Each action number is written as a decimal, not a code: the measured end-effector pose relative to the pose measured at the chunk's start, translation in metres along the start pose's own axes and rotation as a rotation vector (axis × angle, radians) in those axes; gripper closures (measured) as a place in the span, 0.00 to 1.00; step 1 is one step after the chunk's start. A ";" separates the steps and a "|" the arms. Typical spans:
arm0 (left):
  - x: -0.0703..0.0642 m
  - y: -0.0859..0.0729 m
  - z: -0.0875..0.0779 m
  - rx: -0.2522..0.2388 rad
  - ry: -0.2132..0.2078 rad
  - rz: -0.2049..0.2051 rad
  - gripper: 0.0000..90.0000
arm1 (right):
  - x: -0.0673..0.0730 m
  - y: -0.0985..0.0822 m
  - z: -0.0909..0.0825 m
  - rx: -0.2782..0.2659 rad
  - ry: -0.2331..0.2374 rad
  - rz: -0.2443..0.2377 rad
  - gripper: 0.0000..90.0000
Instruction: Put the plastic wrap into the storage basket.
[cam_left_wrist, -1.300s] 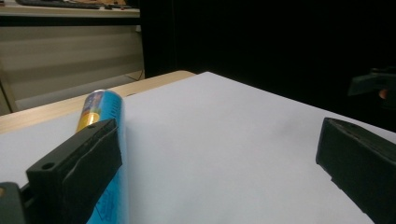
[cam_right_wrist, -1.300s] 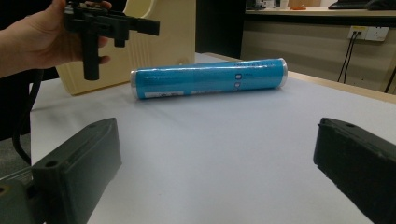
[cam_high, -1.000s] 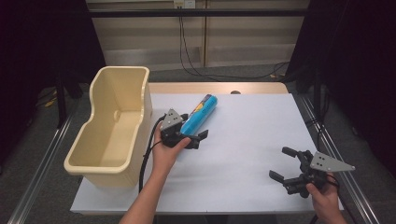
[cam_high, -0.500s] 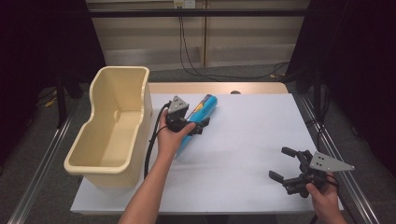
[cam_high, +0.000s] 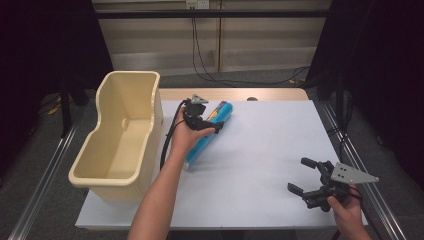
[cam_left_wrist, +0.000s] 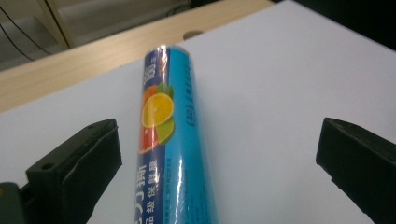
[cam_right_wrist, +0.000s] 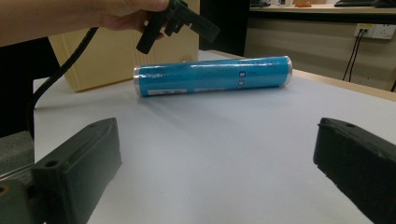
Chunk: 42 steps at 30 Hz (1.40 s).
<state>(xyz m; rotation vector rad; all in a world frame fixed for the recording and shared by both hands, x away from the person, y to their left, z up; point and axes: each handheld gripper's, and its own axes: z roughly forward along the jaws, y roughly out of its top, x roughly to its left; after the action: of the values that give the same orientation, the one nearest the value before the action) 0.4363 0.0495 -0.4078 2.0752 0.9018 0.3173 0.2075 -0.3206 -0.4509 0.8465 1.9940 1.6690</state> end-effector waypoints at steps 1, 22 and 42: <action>0.001 0.001 0.002 0.024 0.007 0.009 0.00 | 0.000 0.000 0.000 0.001 -0.001 0.000 0.01; 0.017 0.014 0.047 0.476 0.063 -0.049 0.16 | -0.001 -0.001 0.001 0.008 0.018 -0.003 0.01; 0.017 0.015 0.071 0.655 0.079 -0.059 0.35 | -0.002 -0.001 0.000 0.011 0.026 -0.006 0.01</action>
<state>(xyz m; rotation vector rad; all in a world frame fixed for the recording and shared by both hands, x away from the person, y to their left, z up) 0.4920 0.0133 -0.4416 2.6327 1.2301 0.0701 0.2089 -0.3222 -0.4519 0.8260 2.0230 1.6759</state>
